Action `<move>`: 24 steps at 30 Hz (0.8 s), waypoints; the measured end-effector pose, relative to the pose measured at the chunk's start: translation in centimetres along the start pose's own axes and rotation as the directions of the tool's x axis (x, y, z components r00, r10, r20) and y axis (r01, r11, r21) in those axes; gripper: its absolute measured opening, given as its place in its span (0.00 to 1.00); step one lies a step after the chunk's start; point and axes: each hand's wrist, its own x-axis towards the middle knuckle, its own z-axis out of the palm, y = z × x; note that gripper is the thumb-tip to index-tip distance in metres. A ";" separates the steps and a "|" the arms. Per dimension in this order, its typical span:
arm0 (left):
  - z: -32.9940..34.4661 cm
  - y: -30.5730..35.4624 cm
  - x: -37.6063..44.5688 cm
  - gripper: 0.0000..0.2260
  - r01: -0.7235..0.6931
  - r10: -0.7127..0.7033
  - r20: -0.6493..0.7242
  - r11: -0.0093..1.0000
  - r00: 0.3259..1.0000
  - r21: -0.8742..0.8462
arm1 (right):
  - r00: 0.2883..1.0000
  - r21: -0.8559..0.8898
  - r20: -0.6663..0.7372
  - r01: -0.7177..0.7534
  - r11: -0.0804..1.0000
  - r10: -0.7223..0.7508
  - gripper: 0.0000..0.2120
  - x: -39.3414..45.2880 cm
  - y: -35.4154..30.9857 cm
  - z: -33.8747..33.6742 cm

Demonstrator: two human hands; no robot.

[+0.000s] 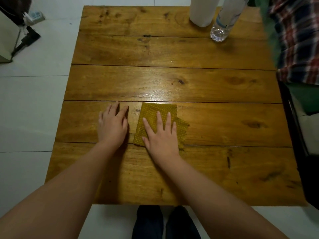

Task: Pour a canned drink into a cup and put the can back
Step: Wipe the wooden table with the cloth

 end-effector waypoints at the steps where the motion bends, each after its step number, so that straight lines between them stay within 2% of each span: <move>1: 0.1 0.2 -0.3 0.20 0.008 -0.008 0.013 1.000 1.000 0.000 | 1.000 -0.005 0.000 -0.020 1.000 0.020 0.29 -0.4 0.7 0.0; 8: -0.1 1.3 -2.0 0.21 0.025 -0.026 0.067 1.000 0.997 0.010 | 0.979 0.047 0.004 -0.205 0.978 0.205 0.28 -0.9 5.7 -0.9; 11: -0.1 1.3 -2.5 0.22 0.028 -0.029 0.102 1.000 0.994 0.008 | 0.980 0.065 0.017 -0.198 0.978 0.198 0.28 0.4 5.6 -1.7; 14: -0.1 1.1 -2.4 0.22 0.020 -0.021 0.098 1.000 0.995 0.010 | 0.990 0.062 0.028 -0.141 0.988 0.140 0.27 1.5 3.9 -2.2; 18: -0.1 0.7 -2.4 0.21 0.020 -0.019 0.070 1.000 0.997 -0.007 | 0.999 0.003 0.045 0.015 1.000 -0.015 0.27 1.3 0.8 -1.7; 24: -0.1 1.1 -3.0 0.21 0.046 -0.047 0.071 0.999 0.996 0.006 | 0.986 -0.053 0.068 0.158 0.986 -0.154 0.27 -2.9 -1.5 0.4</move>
